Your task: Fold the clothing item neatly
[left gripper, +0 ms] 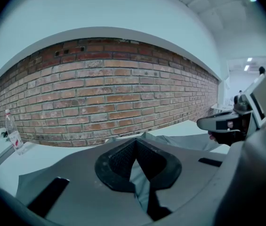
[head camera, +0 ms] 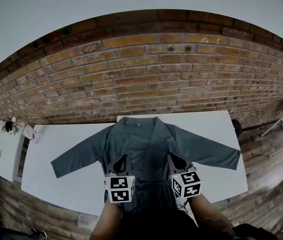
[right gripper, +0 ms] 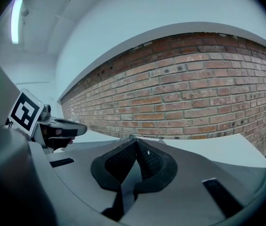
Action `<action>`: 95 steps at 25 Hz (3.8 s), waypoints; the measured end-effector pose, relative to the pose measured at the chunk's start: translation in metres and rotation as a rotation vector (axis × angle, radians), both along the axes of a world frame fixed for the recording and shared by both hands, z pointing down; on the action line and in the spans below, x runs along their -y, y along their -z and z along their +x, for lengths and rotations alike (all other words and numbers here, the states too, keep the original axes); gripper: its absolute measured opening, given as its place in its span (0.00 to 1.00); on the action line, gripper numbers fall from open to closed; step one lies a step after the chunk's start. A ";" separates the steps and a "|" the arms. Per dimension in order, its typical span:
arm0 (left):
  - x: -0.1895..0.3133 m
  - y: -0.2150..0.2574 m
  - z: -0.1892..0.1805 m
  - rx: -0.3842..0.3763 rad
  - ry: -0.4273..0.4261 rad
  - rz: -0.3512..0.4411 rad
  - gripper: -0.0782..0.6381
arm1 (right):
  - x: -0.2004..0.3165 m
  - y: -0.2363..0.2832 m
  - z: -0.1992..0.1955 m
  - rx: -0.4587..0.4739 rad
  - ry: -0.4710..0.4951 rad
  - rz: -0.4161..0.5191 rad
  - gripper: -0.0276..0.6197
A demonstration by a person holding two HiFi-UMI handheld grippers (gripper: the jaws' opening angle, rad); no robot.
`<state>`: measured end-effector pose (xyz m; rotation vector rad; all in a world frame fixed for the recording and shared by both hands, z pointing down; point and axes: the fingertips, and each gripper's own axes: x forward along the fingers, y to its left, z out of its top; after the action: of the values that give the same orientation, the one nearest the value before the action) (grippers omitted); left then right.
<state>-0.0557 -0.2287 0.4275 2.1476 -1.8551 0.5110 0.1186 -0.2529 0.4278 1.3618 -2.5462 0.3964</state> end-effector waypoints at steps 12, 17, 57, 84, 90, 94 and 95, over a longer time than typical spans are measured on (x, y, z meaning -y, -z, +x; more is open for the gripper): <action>0.034 -0.014 0.018 -0.029 -0.130 -0.021 0.10 | 0.011 -0.042 0.154 -0.063 -0.392 -0.132 0.04; 0.032 -0.025 0.041 -0.027 -0.192 -0.038 0.10 | -0.013 -0.063 0.253 -0.095 -0.592 -0.168 0.04; 0.003 -0.045 0.088 0.099 -0.155 -0.094 0.10 | 0.023 -0.212 0.440 -0.372 -0.712 -0.641 0.07; -0.014 -0.040 0.041 0.068 -0.151 -0.087 0.10 | 0.062 -0.057 0.245 -0.003 -0.411 -0.243 0.07; -0.013 -0.033 0.000 0.053 -0.147 -0.062 0.10 | 0.065 -0.027 0.154 0.022 -0.333 -0.199 0.07; -0.013 -0.031 -0.030 0.029 -0.135 -0.053 0.10 | 0.068 -0.024 0.095 0.014 -0.294 -0.205 0.07; -0.014 -0.032 -0.039 0.022 -0.129 -0.053 0.10 | 0.069 -0.025 0.079 0.012 -0.282 -0.211 0.07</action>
<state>-0.0945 -0.2148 0.4593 2.2448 -1.7020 0.6064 0.1980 -0.3217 0.4530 1.6389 -2.2465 0.7025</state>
